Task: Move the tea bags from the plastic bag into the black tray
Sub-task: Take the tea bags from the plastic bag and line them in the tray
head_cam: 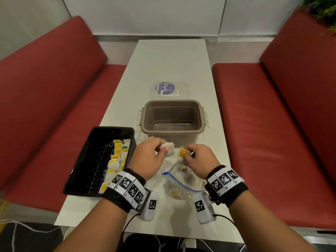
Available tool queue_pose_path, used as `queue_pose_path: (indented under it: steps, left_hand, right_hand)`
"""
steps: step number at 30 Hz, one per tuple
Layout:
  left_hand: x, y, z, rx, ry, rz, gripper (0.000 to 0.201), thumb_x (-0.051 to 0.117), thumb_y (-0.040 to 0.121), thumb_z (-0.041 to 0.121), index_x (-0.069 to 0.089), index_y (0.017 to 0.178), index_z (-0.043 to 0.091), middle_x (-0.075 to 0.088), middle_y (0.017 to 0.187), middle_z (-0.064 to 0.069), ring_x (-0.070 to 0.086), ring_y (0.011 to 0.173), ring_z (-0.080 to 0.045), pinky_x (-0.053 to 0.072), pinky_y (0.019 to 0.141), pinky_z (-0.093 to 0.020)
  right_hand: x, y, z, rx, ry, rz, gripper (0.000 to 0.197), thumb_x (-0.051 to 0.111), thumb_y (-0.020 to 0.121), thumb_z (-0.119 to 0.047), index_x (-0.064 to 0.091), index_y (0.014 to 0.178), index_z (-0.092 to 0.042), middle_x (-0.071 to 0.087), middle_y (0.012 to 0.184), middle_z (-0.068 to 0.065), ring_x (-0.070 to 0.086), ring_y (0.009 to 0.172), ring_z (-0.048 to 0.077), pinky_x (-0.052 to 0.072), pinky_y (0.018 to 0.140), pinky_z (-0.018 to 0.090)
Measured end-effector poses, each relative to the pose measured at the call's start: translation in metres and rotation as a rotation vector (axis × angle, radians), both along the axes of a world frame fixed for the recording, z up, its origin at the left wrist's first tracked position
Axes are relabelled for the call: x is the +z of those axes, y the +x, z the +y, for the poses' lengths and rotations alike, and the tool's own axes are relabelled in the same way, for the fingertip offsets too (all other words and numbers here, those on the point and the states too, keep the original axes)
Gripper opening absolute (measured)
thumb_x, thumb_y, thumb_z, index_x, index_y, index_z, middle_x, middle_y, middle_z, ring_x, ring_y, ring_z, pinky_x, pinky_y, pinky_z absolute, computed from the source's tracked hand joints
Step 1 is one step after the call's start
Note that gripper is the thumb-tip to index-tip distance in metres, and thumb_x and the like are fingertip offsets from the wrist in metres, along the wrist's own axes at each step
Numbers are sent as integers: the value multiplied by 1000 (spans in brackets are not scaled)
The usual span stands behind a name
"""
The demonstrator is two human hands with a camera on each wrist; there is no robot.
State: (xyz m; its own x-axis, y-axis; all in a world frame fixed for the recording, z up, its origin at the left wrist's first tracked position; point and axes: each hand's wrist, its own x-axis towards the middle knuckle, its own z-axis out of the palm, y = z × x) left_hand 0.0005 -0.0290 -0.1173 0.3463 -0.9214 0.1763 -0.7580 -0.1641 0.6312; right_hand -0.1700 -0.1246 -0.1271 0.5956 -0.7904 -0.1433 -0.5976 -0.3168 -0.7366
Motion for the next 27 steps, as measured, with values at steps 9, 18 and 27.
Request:
queue_pose_path:
  steps: [9, 18, 27]
  left_hand:
    - [44, 130, 73, 299, -91, 100, 12, 64, 91, 37, 68, 94, 26, 70, 78, 8, 66, 75, -12, 56, 73, -39]
    - [41, 237, 125, 431, -98, 172, 6, 69, 89, 25, 69, 89, 30, 71, 78, 9, 64, 73, -10, 47, 67, -16]
    - [14, 291, 129, 375, -88, 288, 2, 68, 89, 30, 69, 88, 31, 71, 78, 4, 65, 75, -18, 55, 72, -37]
  right_hand:
    - [44, 122, 32, 217, -23, -82, 17, 62, 91, -18, 71, 105, -19, 71, 79, -3, 69, 71, 13, 56, 75, 27]
    - [43, 278, 47, 400, -109, 229, 9, 66, 88, -23, 74, 91, -22, 73, 90, -3, 67, 87, 18, 53, 80, 29]
    - [-1, 342, 43, 528, -80, 802, 28, 62, 92, -30, 71, 113, -16, 71, 114, 4, 66, 106, 24, 53, 95, 35]
